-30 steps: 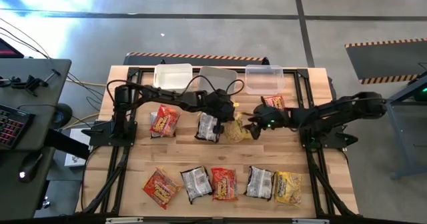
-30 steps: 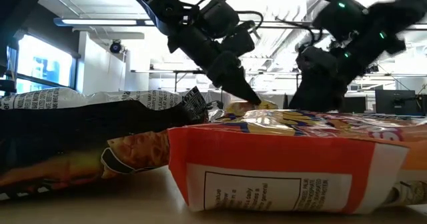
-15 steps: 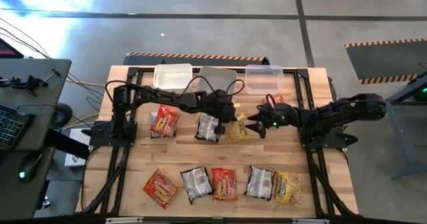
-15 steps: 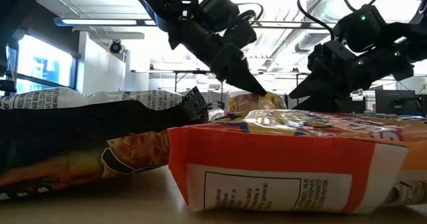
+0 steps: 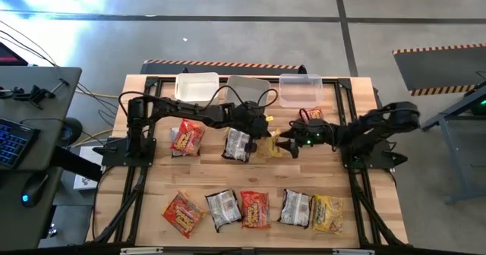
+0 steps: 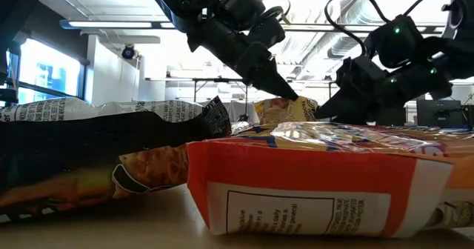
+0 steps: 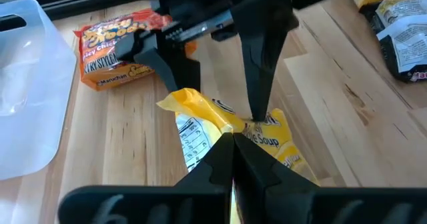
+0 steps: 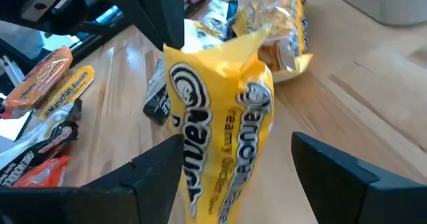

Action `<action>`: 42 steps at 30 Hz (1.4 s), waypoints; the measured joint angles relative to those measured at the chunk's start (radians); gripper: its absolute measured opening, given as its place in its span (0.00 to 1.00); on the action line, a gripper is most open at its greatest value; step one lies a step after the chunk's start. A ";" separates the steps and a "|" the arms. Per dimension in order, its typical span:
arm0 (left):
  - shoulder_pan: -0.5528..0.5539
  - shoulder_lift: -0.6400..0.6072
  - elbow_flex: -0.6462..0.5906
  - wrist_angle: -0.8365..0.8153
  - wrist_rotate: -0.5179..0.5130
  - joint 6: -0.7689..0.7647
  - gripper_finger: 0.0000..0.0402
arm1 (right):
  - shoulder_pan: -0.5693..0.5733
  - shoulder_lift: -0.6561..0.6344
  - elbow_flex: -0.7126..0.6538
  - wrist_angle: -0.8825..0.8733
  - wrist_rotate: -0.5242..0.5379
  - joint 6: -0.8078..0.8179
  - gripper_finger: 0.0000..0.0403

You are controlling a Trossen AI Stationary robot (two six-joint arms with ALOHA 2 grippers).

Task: Sort Maruchan noodles
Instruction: Put the yellow noodle pack into the transparent bin

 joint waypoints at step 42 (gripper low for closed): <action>0.071 -0.585 -0.648 0.545 -0.008 -0.150 0.02 | -0.039 0.090 0.098 0.367 -0.123 0.214 0.21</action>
